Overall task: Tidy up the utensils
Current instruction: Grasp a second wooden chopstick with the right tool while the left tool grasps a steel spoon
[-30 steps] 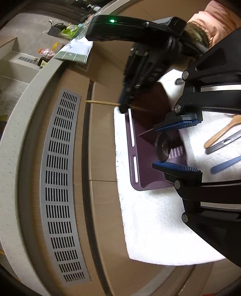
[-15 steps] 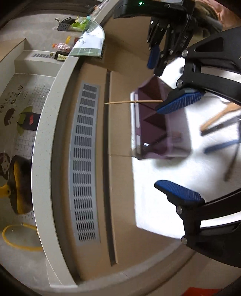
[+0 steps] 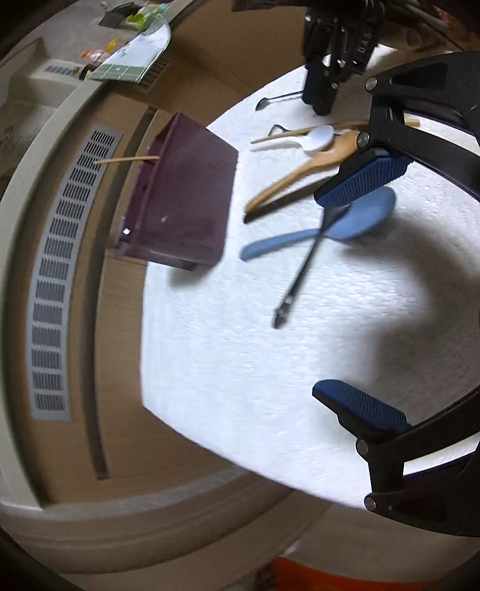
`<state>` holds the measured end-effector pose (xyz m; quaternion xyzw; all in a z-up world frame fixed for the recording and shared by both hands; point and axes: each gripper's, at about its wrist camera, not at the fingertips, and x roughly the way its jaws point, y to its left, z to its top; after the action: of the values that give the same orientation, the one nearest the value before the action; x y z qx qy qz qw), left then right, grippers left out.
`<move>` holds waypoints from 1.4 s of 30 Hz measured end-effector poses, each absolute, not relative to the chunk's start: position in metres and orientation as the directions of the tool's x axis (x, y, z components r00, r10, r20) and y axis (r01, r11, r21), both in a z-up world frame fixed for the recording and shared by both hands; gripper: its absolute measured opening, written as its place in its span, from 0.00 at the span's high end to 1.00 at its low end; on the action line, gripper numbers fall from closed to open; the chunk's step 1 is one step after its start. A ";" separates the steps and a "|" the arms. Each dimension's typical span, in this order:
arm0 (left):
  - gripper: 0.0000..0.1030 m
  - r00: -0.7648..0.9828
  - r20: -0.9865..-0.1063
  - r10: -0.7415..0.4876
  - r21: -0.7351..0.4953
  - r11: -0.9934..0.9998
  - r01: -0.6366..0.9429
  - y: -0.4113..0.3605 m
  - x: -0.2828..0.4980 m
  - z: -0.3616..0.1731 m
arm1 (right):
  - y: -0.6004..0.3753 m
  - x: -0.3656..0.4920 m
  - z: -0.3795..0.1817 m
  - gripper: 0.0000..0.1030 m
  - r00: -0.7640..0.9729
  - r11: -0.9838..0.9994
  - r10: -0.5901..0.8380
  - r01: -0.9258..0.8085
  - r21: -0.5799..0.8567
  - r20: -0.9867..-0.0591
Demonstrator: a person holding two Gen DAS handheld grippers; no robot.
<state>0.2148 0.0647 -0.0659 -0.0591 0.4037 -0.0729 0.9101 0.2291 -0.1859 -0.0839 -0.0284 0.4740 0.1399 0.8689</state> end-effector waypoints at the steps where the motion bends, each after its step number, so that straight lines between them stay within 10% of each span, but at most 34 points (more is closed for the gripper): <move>1: 0.03 0.666 -0.725 -0.176 -0.171 0.983 0.075 0.065 0.213 -0.068 | -0.183 0.231 -0.088 0.72 0.501 0.960 0.221 -0.262 0.097 -0.837; 8: 0.00 0.654 -0.731 -0.192 -0.185 0.979 0.080 0.068 0.204 -0.074 | -0.163 0.247 -0.095 0.73 0.505 0.963 0.169 -0.268 0.033 -0.846; 15: 0.00 0.612 -0.743 -0.270 -0.241 0.962 0.131 0.060 0.213 -0.078 | -0.184 0.227 -0.090 0.95 0.503 0.956 0.146 -0.294 -0.009 -0.852; 32: 0.00 0.475 -0.778 -0.412 -0.275 0.902 0.332 0.015 0.290 -0.073 | -0.217 0.220 -0.090 0.95 0.490 0.960 0.248 -0.240 0.144 -0.836; 37: 0.05 0.415 -0.791 -0.449 -0.342 0.888 0.308 0.026 0.325 -0.084 | -0.215 0.215 -0.090 0.88 0.505 0.962 0.235 -0.244 0.124 -0.831; 42: 0.09 0.353 -0.806 -0.474 -0.358 0.867 0.346 0.040 0.292 -0.086 | -0.217 0.211 -0.089 0.58 0.520 0.962 0.242 -0.238 0.133 -0.819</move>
<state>0.2918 0.0405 -0.0864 -0.0627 0.5107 -0.2500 0.8202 0.2112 -0.2175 -0.0887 0.0020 0.4701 0.1378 0.8718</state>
